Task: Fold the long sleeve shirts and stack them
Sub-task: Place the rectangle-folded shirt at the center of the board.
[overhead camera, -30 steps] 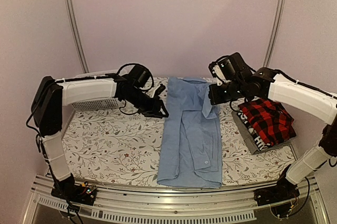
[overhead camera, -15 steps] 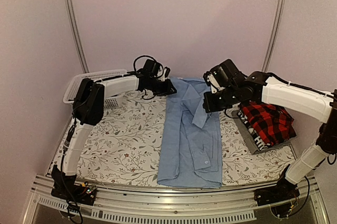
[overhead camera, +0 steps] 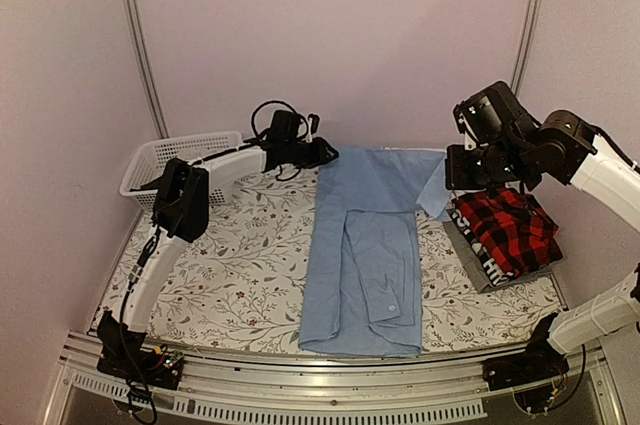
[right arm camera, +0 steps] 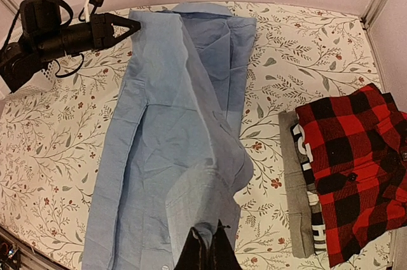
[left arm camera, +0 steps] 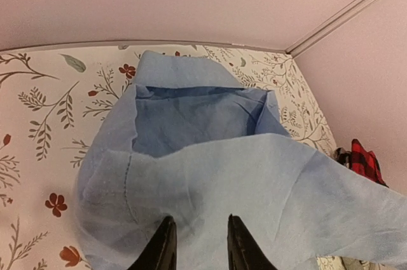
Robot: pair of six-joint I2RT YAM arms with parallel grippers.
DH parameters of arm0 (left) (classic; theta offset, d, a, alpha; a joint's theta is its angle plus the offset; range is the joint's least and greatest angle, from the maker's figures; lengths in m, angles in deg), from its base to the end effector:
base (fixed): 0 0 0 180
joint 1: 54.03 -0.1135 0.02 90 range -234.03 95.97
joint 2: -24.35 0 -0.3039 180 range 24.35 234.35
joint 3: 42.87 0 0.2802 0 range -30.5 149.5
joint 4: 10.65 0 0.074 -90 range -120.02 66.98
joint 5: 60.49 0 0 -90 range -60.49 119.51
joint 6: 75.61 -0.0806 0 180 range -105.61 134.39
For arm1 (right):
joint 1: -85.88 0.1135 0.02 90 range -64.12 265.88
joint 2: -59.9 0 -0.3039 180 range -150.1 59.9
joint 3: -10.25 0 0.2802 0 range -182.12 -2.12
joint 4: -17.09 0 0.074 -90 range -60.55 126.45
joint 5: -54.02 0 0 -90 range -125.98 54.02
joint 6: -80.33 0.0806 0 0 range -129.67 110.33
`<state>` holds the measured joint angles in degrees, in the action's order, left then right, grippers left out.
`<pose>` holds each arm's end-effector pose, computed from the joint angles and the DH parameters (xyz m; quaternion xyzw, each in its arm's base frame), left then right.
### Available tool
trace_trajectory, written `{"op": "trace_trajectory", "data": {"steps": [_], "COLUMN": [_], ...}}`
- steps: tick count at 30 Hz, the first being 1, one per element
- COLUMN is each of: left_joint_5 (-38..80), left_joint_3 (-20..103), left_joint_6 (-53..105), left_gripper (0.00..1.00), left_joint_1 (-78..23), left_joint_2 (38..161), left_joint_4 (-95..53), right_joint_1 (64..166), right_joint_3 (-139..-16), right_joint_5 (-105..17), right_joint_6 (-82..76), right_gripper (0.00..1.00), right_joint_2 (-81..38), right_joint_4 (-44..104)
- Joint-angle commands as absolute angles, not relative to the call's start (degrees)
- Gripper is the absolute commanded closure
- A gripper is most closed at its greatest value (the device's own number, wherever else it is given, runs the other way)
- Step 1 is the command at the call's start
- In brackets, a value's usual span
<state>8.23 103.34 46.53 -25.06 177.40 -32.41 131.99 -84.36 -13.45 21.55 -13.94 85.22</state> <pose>0.5983 -0.3646 0.1465 0.0709 0.8474 -0.3918 0.3514 0.2288 0.1933 0.3956 -0.0480 0.9151 0.0807 0.3921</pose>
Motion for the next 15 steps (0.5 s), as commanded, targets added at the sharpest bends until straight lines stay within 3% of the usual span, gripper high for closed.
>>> {"op": "trace_trajectory", "data": {"steps": [1,8,15], "left_joint_5": [7.9,6.0,4.2], "left_joint_3": [105.4,108.7,110.7], "left_joint_6": [49.9,57.0,61.8], "left_gripper": [0.72,0.72,0.64], "left_joint_1": [-25.2,-25.7,-25.9], "left_joint_2": [181.6,186.8,189.9], "left_joint_4": [-28.6,-22.2,-18.0], "right_joint_1": [132.3,132.3,132.3], "right_joint_3": [-87.3,-91.3,-90.4], "right_joint_5": [-9.3,-7.7,-7.9], "right_joint_6": [23.7,24.8,25.7], "right_gripper": [1.00,1.00,1.00], "right_joint_2": [-12.3,-11.6,-11.0], "right_joint_4": [91.4,96.3,97.3]}}
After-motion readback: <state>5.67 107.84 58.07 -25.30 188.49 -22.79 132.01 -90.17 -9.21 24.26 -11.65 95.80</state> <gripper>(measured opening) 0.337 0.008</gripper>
